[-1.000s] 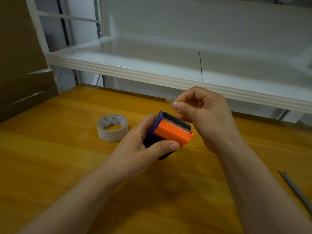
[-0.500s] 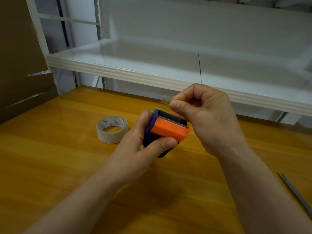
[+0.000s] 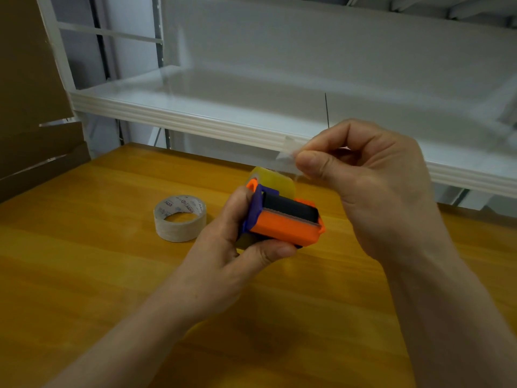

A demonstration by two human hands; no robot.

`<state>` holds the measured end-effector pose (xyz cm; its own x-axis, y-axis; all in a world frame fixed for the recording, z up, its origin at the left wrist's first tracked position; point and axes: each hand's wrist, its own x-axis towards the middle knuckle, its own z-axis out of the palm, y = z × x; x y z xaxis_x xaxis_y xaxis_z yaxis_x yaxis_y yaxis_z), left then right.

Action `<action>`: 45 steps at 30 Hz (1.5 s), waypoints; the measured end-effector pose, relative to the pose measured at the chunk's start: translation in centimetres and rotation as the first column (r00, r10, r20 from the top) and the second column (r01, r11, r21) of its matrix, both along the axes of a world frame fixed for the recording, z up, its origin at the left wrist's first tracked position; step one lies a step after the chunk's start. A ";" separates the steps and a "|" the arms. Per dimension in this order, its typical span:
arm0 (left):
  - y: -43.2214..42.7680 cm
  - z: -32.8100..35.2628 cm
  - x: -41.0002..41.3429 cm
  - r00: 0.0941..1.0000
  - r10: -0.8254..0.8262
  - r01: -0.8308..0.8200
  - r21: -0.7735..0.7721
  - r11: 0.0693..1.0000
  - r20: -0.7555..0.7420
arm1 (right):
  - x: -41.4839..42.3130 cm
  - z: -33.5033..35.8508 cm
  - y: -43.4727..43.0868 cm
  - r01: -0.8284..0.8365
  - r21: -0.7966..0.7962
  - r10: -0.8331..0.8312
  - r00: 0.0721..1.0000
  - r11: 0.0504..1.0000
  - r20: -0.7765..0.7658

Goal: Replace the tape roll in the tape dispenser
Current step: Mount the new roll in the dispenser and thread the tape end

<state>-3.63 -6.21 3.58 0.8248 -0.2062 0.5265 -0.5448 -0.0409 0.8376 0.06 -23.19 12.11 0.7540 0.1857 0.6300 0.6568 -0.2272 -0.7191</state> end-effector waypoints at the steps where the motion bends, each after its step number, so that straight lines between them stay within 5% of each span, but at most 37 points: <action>1: -0.1 -0.1 0.0 1.000 -0.020 0.020 -0.016 1.000 -0.007 | 0.0 0.2 -0.4 -0.014 -0.005 0.014 1.000 1.000 0.001; 18: -0.1 -0.3 0.1 0.994 -0.106 0.102 -0.104 0.989 -0.040 | -0.4 1.5 -2.8 -0.043 -0.349 0.109 0.979 0.936 0.171; 29: -0.2 -0.3 0.2 0.998 -0.057 0.057 -0.006 0.998 0.003 | -1.1 1.8 -1.6 -0.048 -0.171 0.064 0.994 0.984 0.091; 40: -0.5 -1.0 0.2 0.998 0.037 -0.051 0.264 0.963 0.057 | -1.2 1.6 -1.2 0.117 -0.007 -0.117 0.993 0.993 -0.011; 45: -0.2 -0.9 0.5 0.995 0.044 -0.067 0.276 0.959 0.089 | -1.5 1.8 -1.0 0.138 -0.067 -0.137 0.990 0.988 0.014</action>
<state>-3.15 -6.40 2.73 0.7963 -0.3093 0.5199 -0.6003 -0.2986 0.7419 -1.44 -24.19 13.87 0.7693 0.1227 0.6270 0.6227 -0.3636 -0.6928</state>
